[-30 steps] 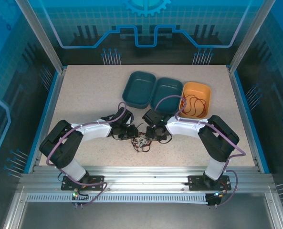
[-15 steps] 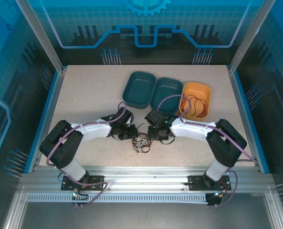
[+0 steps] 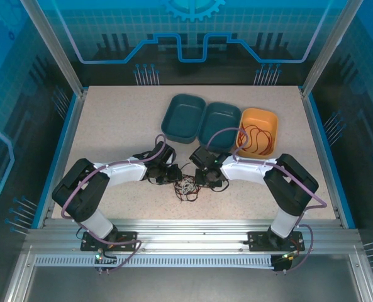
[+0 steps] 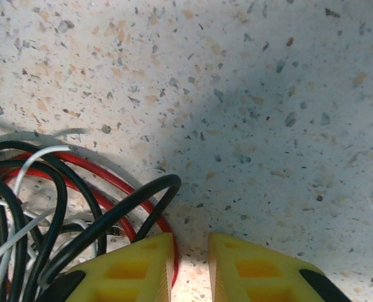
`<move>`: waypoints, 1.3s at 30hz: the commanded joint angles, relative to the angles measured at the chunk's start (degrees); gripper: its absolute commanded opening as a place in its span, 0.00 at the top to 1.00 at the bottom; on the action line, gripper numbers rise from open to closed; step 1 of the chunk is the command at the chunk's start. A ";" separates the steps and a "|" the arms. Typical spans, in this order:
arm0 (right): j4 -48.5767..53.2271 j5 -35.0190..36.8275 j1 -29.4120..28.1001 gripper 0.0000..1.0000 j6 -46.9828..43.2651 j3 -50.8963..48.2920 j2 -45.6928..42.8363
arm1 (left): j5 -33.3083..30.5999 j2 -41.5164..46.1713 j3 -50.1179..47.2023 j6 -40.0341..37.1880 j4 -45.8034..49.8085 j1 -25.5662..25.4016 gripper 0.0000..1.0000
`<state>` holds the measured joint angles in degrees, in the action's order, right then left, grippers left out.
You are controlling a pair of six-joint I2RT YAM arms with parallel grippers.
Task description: Untangle the cables
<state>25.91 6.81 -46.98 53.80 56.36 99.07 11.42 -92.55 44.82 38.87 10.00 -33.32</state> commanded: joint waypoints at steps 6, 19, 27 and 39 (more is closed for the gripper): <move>5.73 2.08 -2.43 0.78 -0.48 3.14 3.23 | -0.28 0.35 -0.65 0.66 -0.41 0.37 0.82; 5.98 -1.32 -4.64 0.71 -0.66 3.86 4.17 | 0.00 -0.35 0.02 1.71 -1.28 0.37 0.78; 0.44 -2.49 -3.96 0.66 1.46 0.48 1.44 | 0.20 -0.45 -0.33 1.97 -1.67 0.39 0.78; 9.08 1.63 -4.26 0.70 0.43 3.27 5.02 | -1.11 1.45 -1.16 2.76 -1.51 0.85 0.76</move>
<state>30.50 7.31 -50.94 53.71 59.55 101.30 11.22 -92.62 44.77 40.64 8.64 -33.04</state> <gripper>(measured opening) 0.300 0.240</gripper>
